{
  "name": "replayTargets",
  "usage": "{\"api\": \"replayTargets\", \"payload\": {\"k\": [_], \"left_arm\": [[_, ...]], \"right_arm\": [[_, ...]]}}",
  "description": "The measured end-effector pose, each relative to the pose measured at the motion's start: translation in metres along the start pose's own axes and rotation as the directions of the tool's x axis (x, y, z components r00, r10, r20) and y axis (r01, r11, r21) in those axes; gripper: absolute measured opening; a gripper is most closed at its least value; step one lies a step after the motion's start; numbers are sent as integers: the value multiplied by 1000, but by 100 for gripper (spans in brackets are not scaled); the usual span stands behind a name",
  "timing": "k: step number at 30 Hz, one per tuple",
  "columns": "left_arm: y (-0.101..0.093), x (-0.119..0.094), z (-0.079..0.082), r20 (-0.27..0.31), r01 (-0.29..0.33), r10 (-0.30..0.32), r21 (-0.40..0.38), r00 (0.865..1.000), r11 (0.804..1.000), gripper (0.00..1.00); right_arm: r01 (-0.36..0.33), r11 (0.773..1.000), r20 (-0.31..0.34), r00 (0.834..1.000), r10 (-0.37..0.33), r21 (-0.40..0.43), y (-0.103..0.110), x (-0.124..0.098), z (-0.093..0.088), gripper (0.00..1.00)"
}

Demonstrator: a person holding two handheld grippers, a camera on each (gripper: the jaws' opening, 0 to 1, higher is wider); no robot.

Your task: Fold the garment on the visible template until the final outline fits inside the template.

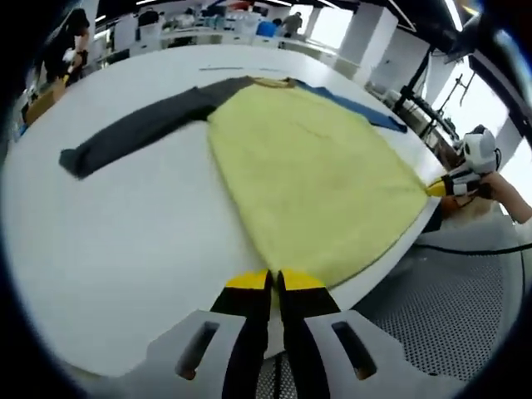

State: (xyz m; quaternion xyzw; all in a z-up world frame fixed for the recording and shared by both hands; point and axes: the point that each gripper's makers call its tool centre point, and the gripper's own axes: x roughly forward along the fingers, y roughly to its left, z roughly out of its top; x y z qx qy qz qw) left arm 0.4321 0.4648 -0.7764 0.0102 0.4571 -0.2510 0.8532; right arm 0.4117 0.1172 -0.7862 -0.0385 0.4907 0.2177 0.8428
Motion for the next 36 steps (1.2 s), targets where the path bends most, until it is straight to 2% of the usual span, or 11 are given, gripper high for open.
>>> {"api": "replayTargets", "payload": {"k": [7,16,21,27,31,33,36], "left_arm": [[3,1,-3,-14,-25,25,33,1000,999,2],[2,-1,-7,-15,-30,30,-1,999,1000,2],[5,-3,-8,-6,-42,42,15,999,999,8],[2,-7,-4,44,-14,14,14,999,1000,19],[0,-8,4,93,-4,2,17,996,1000,29],[-4,-9,11,129,23,-23,-2,991,1000,34],[-7,-10,22,171,29,-36,47,985,998,42]], "right_arm": [[1,1000,-11,1000,-1,-13,0,2,-2,0],[-6,1000,0,1000,6,-18,-1,0,-2,0],[4,1000,-1,1000,-4,-18,-4,-2,-2,1],[-6,1000,34,999,6,-21,-5,-8,6,16],[-14,1000,67,998,15,-25,-5,-10,14,30],[-19,999,82,996,21,-35,-4,-12,19,35],[-23,998,119,992,30,-56,-2,-14,29,43]]}}
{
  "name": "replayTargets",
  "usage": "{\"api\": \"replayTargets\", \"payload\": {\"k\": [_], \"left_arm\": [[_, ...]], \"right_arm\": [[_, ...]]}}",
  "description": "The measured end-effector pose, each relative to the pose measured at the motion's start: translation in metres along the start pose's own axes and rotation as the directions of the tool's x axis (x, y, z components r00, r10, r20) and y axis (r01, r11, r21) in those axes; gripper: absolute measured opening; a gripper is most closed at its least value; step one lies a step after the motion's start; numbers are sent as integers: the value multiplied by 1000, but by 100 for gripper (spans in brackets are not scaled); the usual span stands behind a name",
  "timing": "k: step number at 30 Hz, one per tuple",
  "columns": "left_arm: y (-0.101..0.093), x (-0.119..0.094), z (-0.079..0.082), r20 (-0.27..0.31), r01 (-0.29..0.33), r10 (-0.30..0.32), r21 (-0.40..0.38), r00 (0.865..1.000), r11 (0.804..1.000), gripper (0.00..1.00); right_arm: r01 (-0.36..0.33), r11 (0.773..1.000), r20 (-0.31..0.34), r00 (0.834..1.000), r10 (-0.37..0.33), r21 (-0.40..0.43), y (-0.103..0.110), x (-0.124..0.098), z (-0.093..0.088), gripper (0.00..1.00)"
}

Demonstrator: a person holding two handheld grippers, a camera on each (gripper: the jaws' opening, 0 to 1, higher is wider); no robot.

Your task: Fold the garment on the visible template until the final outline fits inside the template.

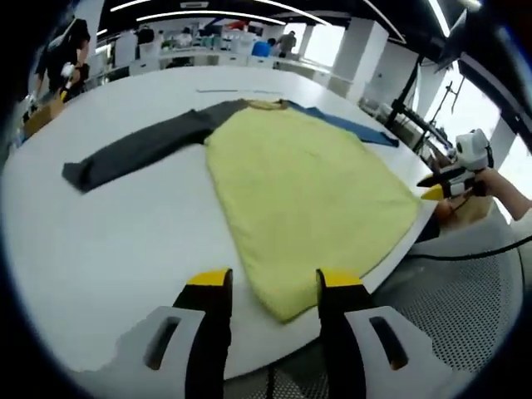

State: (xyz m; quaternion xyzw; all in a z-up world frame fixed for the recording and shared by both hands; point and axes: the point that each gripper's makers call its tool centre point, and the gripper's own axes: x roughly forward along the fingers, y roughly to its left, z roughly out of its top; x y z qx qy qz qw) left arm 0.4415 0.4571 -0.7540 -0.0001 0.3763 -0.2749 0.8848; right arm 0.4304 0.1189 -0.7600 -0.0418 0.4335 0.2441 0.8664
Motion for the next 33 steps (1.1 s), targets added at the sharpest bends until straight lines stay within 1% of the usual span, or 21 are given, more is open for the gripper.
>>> {"api": "replayTargets", "payload": {"k": [2,3,5,9,12,13,15,17,20,21,23,25,27,30,33], "left_arm": [[-3,0,6,20,4,-4,21,1000,1000,50],[-5,1,9,37,19,-20,29,999,999,53],[-9,2,17,78,41,-43,29,996,999,59],[-10,3,24,103,46,-53,63,993,997,67],[-11,2,32,138,52,-61,70,989,996,75],[-11,2,34,142,54,-64,72,988,996,78],[-12,2,37,154,53,-65,82,986,995,84],[-13,3,39,153,55,-69,90,986,994,89],[-14,3,44,168,61,-75,85,983,994,92],[-15,3,46,176,64,-78,82,981,995,94],[-15,3,51,201,72,-86,76,976,994,96],[-17,2,55,213,75,-91,86,973,994,99],[-17,2,58,222,76,-95,92,970,993,99],[-18,1,63,240,81,-101,88,966,993,99],[-16,1,64,239,78,-96,83,966,993,99]], "right_arm": [[8,1000,20,1000,-7,-26,-1,0,7,50],[15,999,40,999,-13,-50,-3,0,12,52],[17,998,58,998,-13,-63,-4,0,18,55],[31,996,105,994,-23,-83,-15,0,31,61],[53,995,140,989,-41,-89,-30,-1,42,64],[54,995,143,989,-41,-88,-32,-2,44,65],[65,995,158,986,-52,-78,-44,-3,51,66],[79,994,178,982,-66,-71,-58,-4,58,69],[105,992,198,976,-90,-68,-75,-6,67,71],[126,990,220,970,-108,-67,-83,-8,74,70],[141,989,247,961,-127,-42,-94,-11,83,71],[156,987,267,953,-142,-30,-106,-14,90,71],[175,985,282,946,-163,-16,-120,-16,95,71],[186,983,276,944,-179,-1,-135,-18,97,71],[185,981,278,941,-195,61,-153,-20,98,69]]}}
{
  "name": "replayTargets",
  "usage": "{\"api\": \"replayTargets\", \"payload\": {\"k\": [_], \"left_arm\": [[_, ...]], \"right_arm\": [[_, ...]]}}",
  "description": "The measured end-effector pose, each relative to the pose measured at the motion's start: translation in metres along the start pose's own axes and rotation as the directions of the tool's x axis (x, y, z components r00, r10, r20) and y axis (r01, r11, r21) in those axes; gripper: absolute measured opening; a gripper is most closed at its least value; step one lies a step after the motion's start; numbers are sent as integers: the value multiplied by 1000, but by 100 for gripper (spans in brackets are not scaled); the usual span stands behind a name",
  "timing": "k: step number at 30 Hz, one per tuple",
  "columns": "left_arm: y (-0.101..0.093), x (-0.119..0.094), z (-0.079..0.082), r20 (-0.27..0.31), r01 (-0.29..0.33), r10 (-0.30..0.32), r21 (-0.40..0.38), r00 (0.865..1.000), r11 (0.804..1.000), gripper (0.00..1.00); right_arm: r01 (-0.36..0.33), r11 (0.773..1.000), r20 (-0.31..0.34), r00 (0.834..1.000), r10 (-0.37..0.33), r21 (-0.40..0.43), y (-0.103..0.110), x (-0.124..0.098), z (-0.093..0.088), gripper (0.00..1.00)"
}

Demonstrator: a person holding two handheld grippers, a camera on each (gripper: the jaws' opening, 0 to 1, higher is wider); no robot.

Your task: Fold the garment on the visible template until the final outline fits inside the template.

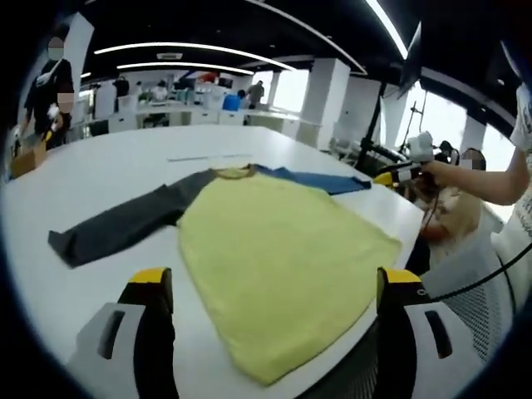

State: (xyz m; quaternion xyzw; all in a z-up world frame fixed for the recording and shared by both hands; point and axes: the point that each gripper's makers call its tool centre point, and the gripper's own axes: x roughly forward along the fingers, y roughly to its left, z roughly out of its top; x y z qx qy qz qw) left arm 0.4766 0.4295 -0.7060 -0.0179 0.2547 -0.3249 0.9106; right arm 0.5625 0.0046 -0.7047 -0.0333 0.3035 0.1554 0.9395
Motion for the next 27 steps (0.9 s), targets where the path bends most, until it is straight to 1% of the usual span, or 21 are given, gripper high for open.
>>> {"api": "replayTargets", "payload": {"k": [2,5,7,8,11,15,18,20,22,23,24,27], "left_arm": [[0,0,0,-1,0,0,0,1000,1000,99],[0,-1,1,2,-3,3,7,1000,1000,99],[1,-2,4,7,-14,14,20,1000,1000,98],[0,-2,5,10,-15,14,27,1000,1000,98],[-1,-1,8,8,-12,12,32,1000,999,98],[-3,-1,13,22,-12,11,41,1000,999,98],[-3,0,13,20,-18,17,41,1000,999,97],[-3,-1,15,28,-26,25,48,999,999,96],[-3,-2,17,34,-30,28,52,999,998,95],[-3,-2,18,36,-33,31,54,999,998,94],[-3,-3,18,38,-37,35,56,999,998,93],[-5,-6,22,45,-45,41,72,998,996,91]], "right_arm": [[14,999,6,1000,-14,37,-16,2,1,68],[31,998,5,1000,-31,54,-34,3,3,68],[44,998,-2,999,-44,51,-45,5,2,67],[57,997,-16,998,-56,54,-51,6,1,67],[76,996,-19,997,-75,56,-65,10,3,65],[88,996,-43,995,-87,24,-77,16,2,61],[90,996,-43,995,-89,17,-83,21,5,57],[95,995,-46,994,-95,4,-88,24,5,55],[99,995,-59,993,-99,2,-92,27,3,51],[104,995,-66,993,-103,10,-93,27,1,49],[105,994,-82,991,-102,36,-94,29,-2,46],[119,993,-100,988,-117,15,-100,31,-6,43]]}}
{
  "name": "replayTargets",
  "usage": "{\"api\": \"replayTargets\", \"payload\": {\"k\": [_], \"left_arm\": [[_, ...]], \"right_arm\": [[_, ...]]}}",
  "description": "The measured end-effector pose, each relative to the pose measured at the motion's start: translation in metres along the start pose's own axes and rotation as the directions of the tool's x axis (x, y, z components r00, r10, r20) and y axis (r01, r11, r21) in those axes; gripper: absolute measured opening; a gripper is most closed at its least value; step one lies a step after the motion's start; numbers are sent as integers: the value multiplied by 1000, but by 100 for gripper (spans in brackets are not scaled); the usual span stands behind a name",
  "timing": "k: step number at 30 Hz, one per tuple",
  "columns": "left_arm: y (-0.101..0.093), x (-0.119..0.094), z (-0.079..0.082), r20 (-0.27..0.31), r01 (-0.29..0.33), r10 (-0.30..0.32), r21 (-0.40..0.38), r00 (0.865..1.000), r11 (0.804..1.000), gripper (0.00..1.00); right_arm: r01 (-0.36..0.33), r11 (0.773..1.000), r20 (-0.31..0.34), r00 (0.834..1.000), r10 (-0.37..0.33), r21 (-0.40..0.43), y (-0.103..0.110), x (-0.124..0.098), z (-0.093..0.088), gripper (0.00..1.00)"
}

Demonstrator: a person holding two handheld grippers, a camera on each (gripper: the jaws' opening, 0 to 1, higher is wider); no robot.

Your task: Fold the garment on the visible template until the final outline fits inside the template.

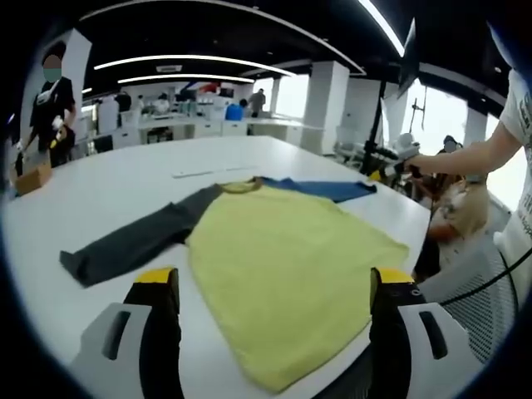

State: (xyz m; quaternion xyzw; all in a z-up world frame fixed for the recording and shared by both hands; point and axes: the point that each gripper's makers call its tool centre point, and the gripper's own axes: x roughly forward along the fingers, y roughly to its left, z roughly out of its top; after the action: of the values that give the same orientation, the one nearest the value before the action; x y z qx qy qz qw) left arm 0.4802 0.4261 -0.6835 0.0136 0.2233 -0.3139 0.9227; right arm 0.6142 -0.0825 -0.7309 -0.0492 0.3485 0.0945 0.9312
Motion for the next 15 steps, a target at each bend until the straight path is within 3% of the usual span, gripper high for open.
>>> {"api": "replayTargets", "payload": {"k": [15], "left_arm": [[4,-2,0,0,-9,9,1,1000,1000,87]], "right_arm": [[93,995,-101,990,-97,-40,-31,12,-26,25]]}}
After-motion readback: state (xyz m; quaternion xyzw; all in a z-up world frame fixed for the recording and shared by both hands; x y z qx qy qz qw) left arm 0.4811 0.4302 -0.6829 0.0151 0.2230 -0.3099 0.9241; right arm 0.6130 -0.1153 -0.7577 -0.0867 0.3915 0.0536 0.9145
